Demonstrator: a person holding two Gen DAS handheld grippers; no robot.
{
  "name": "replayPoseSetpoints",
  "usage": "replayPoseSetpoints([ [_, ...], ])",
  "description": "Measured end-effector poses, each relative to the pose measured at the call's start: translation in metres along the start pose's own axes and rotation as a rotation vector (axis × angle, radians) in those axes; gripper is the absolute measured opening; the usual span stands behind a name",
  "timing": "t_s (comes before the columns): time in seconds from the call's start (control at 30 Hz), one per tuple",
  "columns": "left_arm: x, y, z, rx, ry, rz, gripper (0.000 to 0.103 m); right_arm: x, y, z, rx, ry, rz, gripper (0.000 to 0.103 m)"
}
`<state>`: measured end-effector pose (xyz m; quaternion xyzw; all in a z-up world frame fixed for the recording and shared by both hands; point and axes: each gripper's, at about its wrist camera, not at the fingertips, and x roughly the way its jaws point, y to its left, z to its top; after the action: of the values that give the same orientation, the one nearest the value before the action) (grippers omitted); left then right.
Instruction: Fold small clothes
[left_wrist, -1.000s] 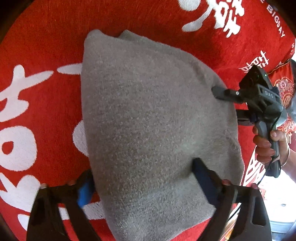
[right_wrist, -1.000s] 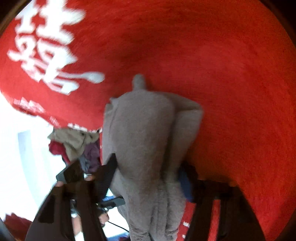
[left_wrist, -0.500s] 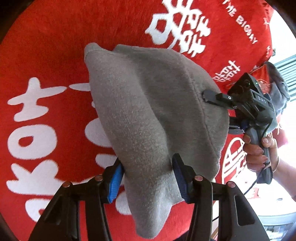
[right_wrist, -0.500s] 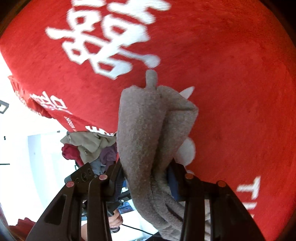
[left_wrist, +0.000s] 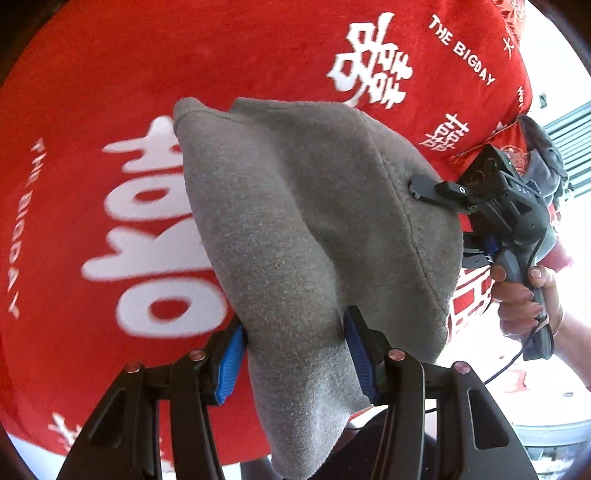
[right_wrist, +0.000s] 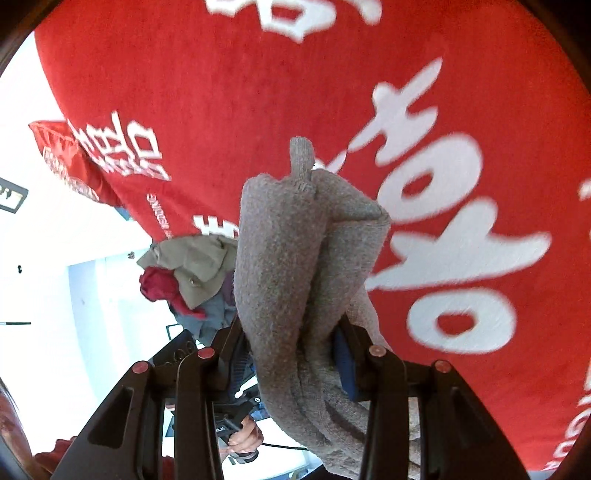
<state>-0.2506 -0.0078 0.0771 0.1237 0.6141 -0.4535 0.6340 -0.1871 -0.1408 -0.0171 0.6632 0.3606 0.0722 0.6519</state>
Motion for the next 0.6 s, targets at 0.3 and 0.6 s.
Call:
replayPoseSetpoints([
  [0.3, 0.034, 0.059, -0.033, -0.033, 0.002, 0.185, 0.053, 0.059, -0.024, -0.005, -0.059, 0.024, -0.193, 0.044],
  [0.6, 0.026, 0.072, -0.053, -0.122, 0.003, 0.290, 0.063, 0.034, -0.029, 0.002, -0.059, -0.061, -0.475, 0.057],
])
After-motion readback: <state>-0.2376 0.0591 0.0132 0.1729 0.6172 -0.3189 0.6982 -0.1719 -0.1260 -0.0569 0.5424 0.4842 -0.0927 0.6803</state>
